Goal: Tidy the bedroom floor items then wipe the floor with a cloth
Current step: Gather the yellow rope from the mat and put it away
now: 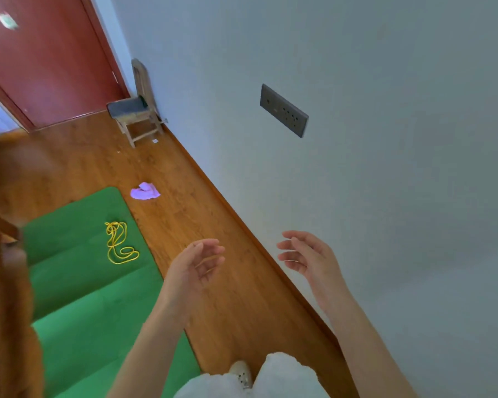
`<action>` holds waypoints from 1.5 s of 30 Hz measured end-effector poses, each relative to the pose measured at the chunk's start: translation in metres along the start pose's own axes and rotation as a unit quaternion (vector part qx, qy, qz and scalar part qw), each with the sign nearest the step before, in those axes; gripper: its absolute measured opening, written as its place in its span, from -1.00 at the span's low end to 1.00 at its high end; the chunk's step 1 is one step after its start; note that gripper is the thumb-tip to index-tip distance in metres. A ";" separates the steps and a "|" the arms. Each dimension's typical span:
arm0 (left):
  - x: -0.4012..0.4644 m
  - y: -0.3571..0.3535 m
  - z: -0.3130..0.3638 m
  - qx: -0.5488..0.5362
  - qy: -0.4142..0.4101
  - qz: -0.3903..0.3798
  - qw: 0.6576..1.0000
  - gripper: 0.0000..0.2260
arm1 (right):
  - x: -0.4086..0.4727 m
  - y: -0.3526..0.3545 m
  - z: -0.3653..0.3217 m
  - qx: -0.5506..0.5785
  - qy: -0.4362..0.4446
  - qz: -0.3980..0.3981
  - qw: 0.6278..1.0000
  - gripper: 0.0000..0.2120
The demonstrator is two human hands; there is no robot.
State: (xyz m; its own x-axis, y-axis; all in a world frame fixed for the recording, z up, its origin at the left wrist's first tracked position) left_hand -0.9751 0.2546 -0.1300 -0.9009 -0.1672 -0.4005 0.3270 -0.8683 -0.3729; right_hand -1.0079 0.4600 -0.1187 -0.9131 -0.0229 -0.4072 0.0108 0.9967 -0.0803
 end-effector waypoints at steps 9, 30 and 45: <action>0.079 0.008 0.030 -0.035 -0.025 0.113 0.993 -0.76 | 0.118 -0.050 -0.042 -0.029 -0.012 -0.093 0.995 -0.84; 0.223 0.052 0.107 -0.173 -0.105 0.333 0.921 -0.74 | 0.337 -0.214 -0.120 -0.143 -0.041 -0.296 0.943 -0.85; 0.332 0.212 0.226 -0.153 -0.120 0.367 0.910 -0.74 | 0.421 -0.444 -0.125 -0.139 -0.061 -0.350 0.925 -0.83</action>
State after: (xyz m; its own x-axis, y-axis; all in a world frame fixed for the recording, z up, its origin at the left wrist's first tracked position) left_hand -1.2700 -0.0905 -0.1526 -0.4319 -0.7789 -0.4546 0.8968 -0.3172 -0.3085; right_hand -1.4479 0.0178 -0.1407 -0.6044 -0.6614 -0.4441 -0.6854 0.7158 -0.1334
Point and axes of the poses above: each hand's wrist, its own x-axis towards the middle knuckle, its own y-axis out of the back of the hand, z = x × y, the point moved 1 cm from there along x, towards the middle knuckle, and after that the axes turned 3 degrees about -y, right-handed, at the moved point
